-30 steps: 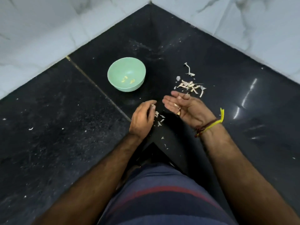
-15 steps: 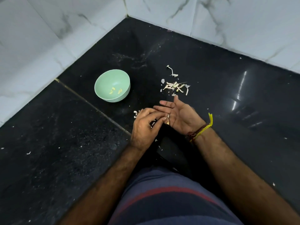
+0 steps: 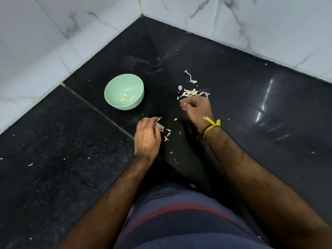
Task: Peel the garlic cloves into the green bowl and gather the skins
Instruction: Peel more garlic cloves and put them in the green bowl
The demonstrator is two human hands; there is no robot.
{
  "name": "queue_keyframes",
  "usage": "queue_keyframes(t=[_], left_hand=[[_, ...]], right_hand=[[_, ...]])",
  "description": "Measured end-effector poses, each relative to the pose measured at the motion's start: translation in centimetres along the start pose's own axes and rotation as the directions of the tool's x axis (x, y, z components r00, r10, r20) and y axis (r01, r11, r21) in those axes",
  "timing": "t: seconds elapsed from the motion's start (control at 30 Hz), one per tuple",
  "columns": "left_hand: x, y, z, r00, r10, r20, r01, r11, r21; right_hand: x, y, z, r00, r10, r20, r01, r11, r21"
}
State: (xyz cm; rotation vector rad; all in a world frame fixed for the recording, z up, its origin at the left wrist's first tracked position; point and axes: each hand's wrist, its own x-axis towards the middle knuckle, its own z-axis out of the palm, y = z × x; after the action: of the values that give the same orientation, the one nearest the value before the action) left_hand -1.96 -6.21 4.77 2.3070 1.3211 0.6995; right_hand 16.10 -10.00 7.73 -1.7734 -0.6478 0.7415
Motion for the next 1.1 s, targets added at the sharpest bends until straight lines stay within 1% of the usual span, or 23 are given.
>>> queue_keyframes(t=[0.07,0.13,0.23,0.3,0.37,0.43,0.5,0.53,0.6,0.67,0.73,0.77,0.83,0.9,0.97,1.03,1.1], left_hand=[[0.2,-0.6,0.5,1.000,-0.014,0.010,0.014,1.000,0.028],[0.3,-0.7,1.2,0.999,0.009,0.031,-0.010,0.999,0.039],[0.5,-0.5,2.7,0.995,0.091,0.040,-0.093,0.994,0.064],[0.6,-0.8,3.6,0.990,0.139,0.036,-0.141,0.988,0.055],[0.7,-1.3,4.3,0.990,0.142,0.016,-0.142,0.990,0.022],[0.9,-1.8,4.6,0.995,0.095,-0.011,-0.095,0.995,-0.013],[1.0,-1.8,4.6,0.999,0.052,-0.006,-0.052,0.998,-0.027],[1.1,-1.7,4.6,0.999,0.043,0.001,-0.043,0.999,-0.025],[1.2,-1.7,4.7,0.999,0.035,0.011,-0.034,0.999,-0.027],[1.1,-1.8,4.8,0.998,0.066,-0.006,-0.066,0.998,-0.022],[1.1,-1.9,4.9,0.995,0.093,-0.022,-0.093,0.996,-0.013],[1.2,-1.9,4.9,0.995,0.100,-0.025,-0.100,0.995,-0.014],[1.3,-1.8,4.9,0.994,0.109,-0.034,-0.109,0.994,-0.020],[1.3,-1.8,4.9,0.993,0.115,-0.039,-0.116,0.993,-0.026],[1.3,-1.9,5.0,0.992,0.120,-0.039,-0.121,0.992,-0.027],[1.3,-1.9,5.0,0.992,0.124,-0.037,-0.125,0.992,-0.026],[1.3,-1.9,5.1,0.991,0.133,-0.031,-0.133,0.991,-0.022]], right_hand=[[1.5,0.4,-1.8,0.992,-0.029,-0.122,0.011,0.989,-0.149],[3.1,0.6,-3.4,0.982,-0.059,-0.182,0.011,0.968,-0.251],[5.3,0.6,-4.5,0.978,-0.051,-0.204,-0.025,0.936,-0.352],[6.6,0.2,-4.5,0.980,-0.053,-0.192,-0.032,0.908,-0.419],[7.5,-0.4,-4.2,0.984,-0.073,-0.165,-0.016,0.876,-0.481],[8.1,-0.9,-3.6,0.988,-0.091,-0.124,0.007,0.833,-0.554],[8.8,-1.2,-2.8,0.993,-0.108,-0.042,0.057,0.766,-0.641],[9.2,-1.2,-2.4,0.994,-0.110,0.024,0.096,0.719,-0.688],[9.8,-1.2,-1.5,0.984,-0.094,0.150,0.177,0.586,-0.791],[10.5,-0.8,-0.9,0.972,-0.108,0.210,0.236,0.469,-0.851],[10.9,-0.4,-0.4,0.962,-0.157,0.222,0.267,0.390,-0.881],[11.1,-0.3,-0.3,0.965,-0.168,0.202,0.252,0.378,-0.891],[11.6,-0.2,-0.4,0.983,-0.127,0.136,0.176,0.393,-0.903],[12.2,-0.1,-0.8,0.992,-0.072,0.101,0.123,0.452,-0.884],[12.6,0.2,-1.0,0.991,-0.053,0.122,0.133,0.484,-0.865],[12.7,0.3,-1.0,0.988,-0.058,0.144,0.154,0.478,-0.865],[12.7,0.1,-1.0,0.992,-0.047,0.119,0.127,0.499,-0.857]])
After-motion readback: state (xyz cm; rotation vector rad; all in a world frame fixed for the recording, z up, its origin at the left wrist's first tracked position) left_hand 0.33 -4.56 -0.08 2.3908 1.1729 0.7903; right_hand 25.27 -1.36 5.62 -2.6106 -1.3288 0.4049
